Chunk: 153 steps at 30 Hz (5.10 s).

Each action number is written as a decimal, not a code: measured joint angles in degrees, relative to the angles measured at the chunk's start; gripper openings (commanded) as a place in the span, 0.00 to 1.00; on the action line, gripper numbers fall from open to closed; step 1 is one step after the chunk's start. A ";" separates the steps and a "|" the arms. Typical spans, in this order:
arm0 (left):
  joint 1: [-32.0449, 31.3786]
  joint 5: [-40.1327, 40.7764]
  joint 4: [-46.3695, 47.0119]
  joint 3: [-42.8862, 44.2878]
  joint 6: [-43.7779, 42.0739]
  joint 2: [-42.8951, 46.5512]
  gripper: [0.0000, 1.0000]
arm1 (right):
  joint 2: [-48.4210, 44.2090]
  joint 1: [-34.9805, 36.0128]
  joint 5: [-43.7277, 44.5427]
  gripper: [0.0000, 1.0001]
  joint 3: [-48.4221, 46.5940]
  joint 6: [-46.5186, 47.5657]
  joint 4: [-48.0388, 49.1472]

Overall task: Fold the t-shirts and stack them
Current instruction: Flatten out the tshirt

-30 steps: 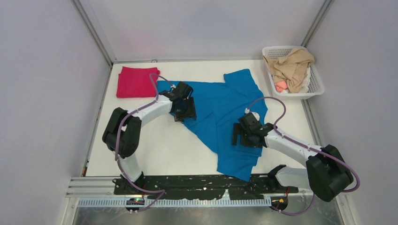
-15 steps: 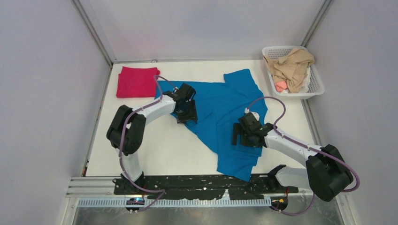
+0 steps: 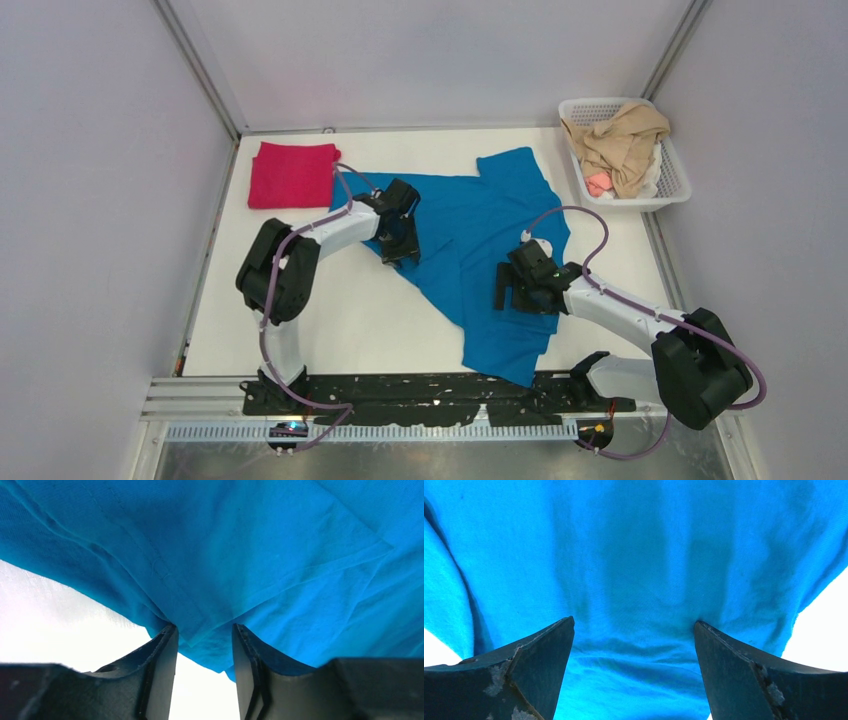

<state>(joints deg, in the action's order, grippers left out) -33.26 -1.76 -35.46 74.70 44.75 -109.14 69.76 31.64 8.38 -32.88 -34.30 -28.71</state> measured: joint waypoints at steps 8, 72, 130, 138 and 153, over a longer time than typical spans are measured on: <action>0.00 -0.02 0.15 0.31 0.28 0.00 0.25 | 0.00 0.00 0.11 0.95 0.00 0.00 0.02; 7.69 20.81 -26.34 -31.08 7.72 38.34 0.00 | -1.16 0.00 0.76 0.95 0.76 0.42 -0.04; 15.96 3.19 -3.34 16.92 -5.05 -11.26 1.00 | 31.65 -30.27 -10.97 0.95 -30.25 6.10 2.95; 18.10 0.04 -6.88 26.27 -4.72 -16.83 1.00 | 35.71 -30.25 -10.01 0.95 -35.89 8.02 0.87; 18.38 1.84 -5.46 0.76 -5.42 20.04 1.00 | 8.09 -14.58 1.31 0.95 -27.06 9.40 -7.15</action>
<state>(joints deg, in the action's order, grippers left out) -14.87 0.08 -40.93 75.46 39.33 -89.10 77.84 17.06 9.69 -59.94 -24.91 -35.86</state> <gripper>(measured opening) 0.994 0.948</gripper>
